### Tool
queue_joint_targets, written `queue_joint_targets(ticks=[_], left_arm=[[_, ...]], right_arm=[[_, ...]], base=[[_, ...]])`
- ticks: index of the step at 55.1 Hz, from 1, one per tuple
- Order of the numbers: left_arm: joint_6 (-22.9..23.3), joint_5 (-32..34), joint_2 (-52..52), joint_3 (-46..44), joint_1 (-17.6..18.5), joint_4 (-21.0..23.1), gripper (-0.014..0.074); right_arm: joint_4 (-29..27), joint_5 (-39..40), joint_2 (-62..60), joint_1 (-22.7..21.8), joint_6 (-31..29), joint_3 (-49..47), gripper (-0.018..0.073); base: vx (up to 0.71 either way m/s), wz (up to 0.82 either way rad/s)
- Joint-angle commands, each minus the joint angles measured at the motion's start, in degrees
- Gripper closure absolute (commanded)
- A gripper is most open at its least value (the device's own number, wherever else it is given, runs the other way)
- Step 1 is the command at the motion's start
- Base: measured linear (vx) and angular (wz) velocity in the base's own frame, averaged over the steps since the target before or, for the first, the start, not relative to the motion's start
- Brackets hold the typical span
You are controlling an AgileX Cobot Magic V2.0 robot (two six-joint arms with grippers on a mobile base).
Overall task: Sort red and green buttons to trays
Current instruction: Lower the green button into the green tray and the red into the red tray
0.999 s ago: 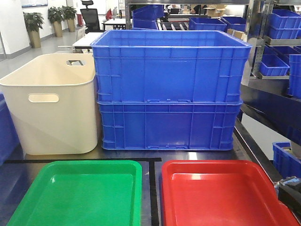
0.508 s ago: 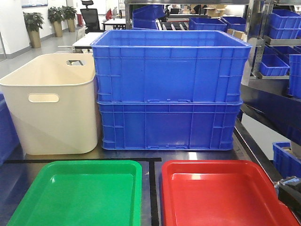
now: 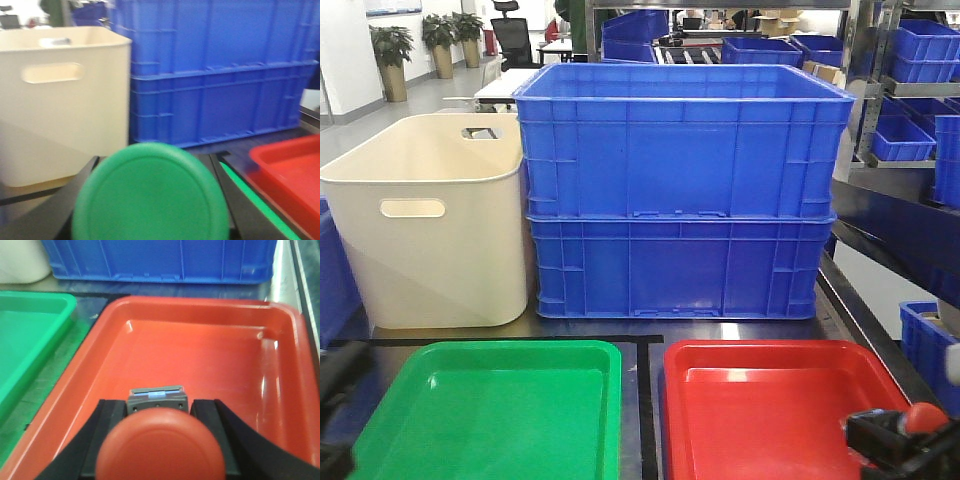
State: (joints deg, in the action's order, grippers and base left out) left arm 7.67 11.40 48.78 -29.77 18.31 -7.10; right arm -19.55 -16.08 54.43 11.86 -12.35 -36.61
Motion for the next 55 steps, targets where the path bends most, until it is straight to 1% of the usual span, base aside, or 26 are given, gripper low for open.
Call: queue_joint_targets(ticks=[1,6,13,19,25,33,39,44,51,55], left_arm=[[0.34,8.42,4.01,-1.78,3.17,0.0,0.0602],[0.34,12.67,10.33,-1.78,4.87,0.0,0.0601],[0.34,18.96,18.52,-1.78,5.24,0.0,0.0597],[0.34,22.75,23.92,-1.78,5.24,0.0,0.0589],[0.34,23.87,27.93,-1.78,5.24,0.0,0.0568],[0.34,23.93,30.52,-1.78,5.24,0.0,0.0521],[0.34,24.24,30.74,-1.78,5.24,0.0,0.0451],[0.39,24.25,30.74,-1.78,5.24,0.0,0.036],[0.39,24.16,30.74,-1.78,5.3,0.0,0.021],[0.39,24.31,30.74,-1.78,5.3,0.0,0.0119]], right_arm=[[-2.09,5.87,3.53,0.15,-3.08,-3.5,0.0568],[-4.24,7.38,8.02,0.15,-5.17,-4.89,0.0568],[-7.01,10.44,12.31,0.15,-5.29,-5.5,0.0566],[-6.98,10.9,14.55,0.15,-5.29,-5.5,0.0564],[-6.98,10.9,15.62,0.15,-5.29,-5.5,0.0557],[-6.98,10.75,16.65,0.09,-5.29,-5.5,0.0519],[-6.98,10.69,17.25,0.09,-5.29,-5.5,0.0473],[-6.98,10.69,17.63,0.09,-5.29,-5.5,0.0412],[-6.98,9.17,17.79,0.09,-5.35,-5.5,0.0279],[-6.98,7.85,17.79,0.09,-5.4,-5.5,0.0188]], base=[[0.0,0.0],[0.0,0.0],[0.0,0.0],[0.0,0.0],[0.0,0.0],[0.0,0.0],[0.0,0.0],[0.0,0.0],[0.0,0.0],[0.0,0.0]])
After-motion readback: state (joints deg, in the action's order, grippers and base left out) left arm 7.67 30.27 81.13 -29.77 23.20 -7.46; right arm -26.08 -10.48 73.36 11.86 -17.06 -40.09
